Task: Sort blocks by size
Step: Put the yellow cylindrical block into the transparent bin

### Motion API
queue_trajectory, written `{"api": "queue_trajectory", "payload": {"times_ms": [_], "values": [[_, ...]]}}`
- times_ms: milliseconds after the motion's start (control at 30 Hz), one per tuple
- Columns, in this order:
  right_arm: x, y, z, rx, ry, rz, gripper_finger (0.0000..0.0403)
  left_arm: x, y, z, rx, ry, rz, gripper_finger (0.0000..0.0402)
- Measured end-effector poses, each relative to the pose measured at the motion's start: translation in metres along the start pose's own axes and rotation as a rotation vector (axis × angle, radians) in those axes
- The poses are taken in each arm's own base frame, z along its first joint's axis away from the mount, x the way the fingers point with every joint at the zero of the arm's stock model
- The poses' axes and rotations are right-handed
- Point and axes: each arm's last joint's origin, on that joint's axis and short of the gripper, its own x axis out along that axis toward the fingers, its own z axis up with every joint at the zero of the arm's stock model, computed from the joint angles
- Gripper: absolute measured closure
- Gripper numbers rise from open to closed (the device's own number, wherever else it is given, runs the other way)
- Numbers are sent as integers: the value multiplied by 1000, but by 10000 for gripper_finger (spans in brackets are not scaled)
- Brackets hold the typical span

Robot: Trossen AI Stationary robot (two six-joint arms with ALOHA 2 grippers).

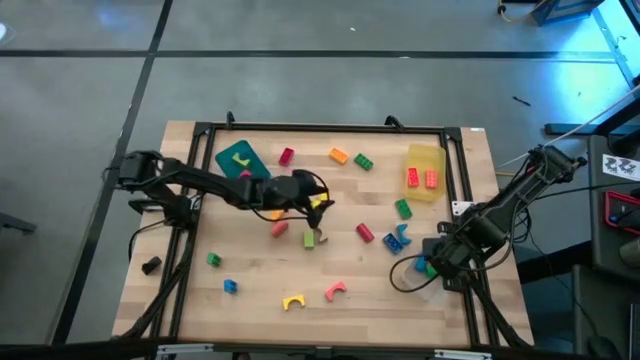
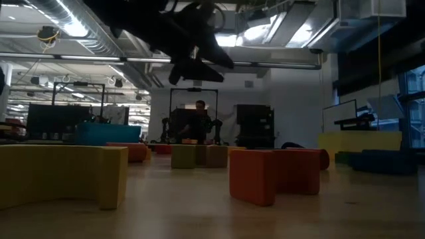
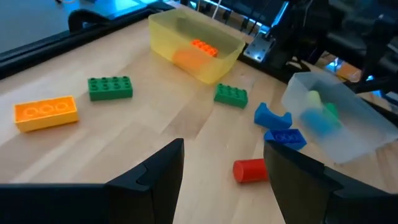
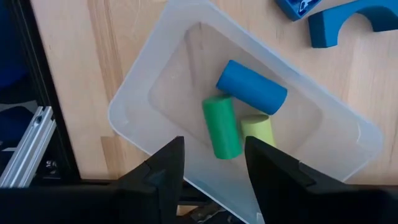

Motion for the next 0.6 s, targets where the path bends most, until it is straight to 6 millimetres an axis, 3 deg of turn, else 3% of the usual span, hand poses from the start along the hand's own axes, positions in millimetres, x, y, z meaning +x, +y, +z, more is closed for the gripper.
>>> {"api": "queue_trajectory", "payload": {"times_ms": [200, 333, 600], "values": [[0, 0, 0, -4, 0, 0, 232, 24, -13, 3, 62, 33, 27, 196], [0, 0, 0, -5, 0, 0, 231, 33, -15, 9, 104, 130, 193, 196], [0, 0, 0, -6, -12, -10, 231, 49, -12, 13, -24, 210, 394, 196]]}}
